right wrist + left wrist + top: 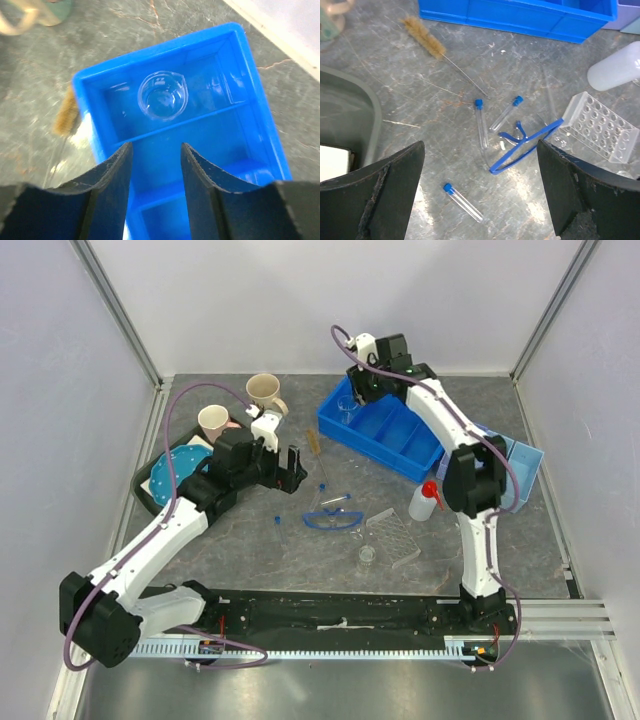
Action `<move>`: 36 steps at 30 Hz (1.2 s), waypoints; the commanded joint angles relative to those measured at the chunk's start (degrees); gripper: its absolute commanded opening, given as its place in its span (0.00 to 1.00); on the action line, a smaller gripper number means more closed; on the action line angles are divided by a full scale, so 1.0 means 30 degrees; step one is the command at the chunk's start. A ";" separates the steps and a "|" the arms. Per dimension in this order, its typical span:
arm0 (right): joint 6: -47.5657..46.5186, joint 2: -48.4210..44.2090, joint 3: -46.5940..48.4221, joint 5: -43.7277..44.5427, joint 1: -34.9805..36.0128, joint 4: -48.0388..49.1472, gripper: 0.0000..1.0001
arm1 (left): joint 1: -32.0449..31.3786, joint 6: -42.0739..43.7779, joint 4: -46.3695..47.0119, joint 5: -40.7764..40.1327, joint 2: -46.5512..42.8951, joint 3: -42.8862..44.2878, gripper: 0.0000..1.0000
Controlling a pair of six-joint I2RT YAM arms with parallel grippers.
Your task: Organize the chemistry lab equipment
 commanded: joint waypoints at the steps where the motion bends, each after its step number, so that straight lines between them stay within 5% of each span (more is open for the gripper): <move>1: -0.0630 -0.5771 -0.2153 -0.1618 -0.0077 0.0297 0.54 | 0.0667 -0.2440 0.1033 0.2919 0.0263 -0.0326 0.99; 10: -0.1570 -1.5878 -1.4268 -0.5223 -0.0398 0.1760 0.61 | 0.0991 -0.7980 0.3465 0.5737 0.1750 -0.1764 0.97; 18: -0.1832 -2.3324 -2.2834 -0.6778 -0.2185 0.4105 0.63 | 0.0904 -0.8835 0.2182 0.5160 0.6995 0.1279 0.84; 25: -0.2740 -2.4440 -2.4600 -0.9150 -0.3620 0.4546 0.70 | 0.0318 -0.8191 -0.0808 0.1202 1.1625 0.5758 0.82; 36: -0.3737 -2.5203 -2.4250 -0.7981 -0.3769 0.3637 0.79 | -0.0415 -0.8543 -0.4207 -0.2455 1.7106 1.1560 0.67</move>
